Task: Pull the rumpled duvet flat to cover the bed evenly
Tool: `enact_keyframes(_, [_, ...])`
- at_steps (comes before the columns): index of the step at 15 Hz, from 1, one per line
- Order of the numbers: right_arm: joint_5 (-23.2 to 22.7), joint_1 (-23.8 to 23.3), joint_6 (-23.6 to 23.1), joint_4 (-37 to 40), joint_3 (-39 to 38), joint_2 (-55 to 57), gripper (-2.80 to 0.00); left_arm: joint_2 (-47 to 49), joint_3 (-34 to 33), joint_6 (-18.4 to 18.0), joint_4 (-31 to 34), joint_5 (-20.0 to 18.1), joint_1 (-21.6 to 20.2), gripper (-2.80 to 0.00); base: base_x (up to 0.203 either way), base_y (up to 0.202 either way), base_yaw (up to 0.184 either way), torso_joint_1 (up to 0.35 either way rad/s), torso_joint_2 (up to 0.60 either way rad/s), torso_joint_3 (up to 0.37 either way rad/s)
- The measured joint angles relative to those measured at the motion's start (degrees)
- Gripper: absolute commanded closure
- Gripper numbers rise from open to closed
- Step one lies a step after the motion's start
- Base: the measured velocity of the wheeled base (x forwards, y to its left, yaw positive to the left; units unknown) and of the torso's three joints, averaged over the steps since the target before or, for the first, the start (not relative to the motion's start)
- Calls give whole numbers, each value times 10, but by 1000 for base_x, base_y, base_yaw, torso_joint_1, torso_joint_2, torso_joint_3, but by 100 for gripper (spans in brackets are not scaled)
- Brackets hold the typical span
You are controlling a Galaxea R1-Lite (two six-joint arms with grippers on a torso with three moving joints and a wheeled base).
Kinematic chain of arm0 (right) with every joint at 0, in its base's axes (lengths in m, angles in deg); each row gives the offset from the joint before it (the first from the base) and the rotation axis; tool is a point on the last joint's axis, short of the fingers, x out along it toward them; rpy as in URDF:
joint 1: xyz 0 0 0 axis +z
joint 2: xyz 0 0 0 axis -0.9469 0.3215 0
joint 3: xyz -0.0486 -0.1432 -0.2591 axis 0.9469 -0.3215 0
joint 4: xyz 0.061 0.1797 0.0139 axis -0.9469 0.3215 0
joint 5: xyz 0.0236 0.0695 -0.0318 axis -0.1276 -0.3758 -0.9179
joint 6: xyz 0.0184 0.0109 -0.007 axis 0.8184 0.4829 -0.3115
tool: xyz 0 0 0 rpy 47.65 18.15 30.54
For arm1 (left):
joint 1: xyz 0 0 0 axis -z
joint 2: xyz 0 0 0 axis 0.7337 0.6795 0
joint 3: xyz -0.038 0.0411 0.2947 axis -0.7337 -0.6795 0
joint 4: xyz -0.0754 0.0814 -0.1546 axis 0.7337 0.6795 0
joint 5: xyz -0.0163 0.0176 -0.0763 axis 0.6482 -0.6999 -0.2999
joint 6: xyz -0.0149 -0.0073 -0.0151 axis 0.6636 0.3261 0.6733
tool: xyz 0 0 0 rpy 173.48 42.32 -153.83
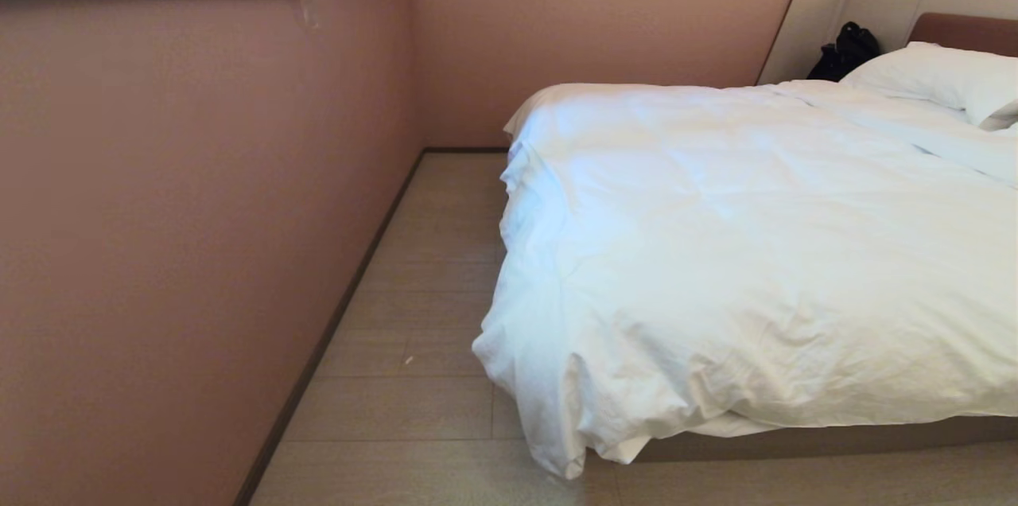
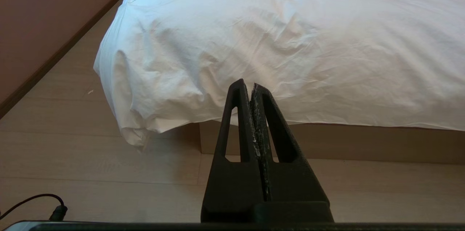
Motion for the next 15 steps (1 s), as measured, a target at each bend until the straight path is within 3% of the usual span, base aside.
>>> enact_keyframes(15, [0,0,0,0,0,0,0,0,0,0,-1,0,0,0,0,0,0,0,0,0])
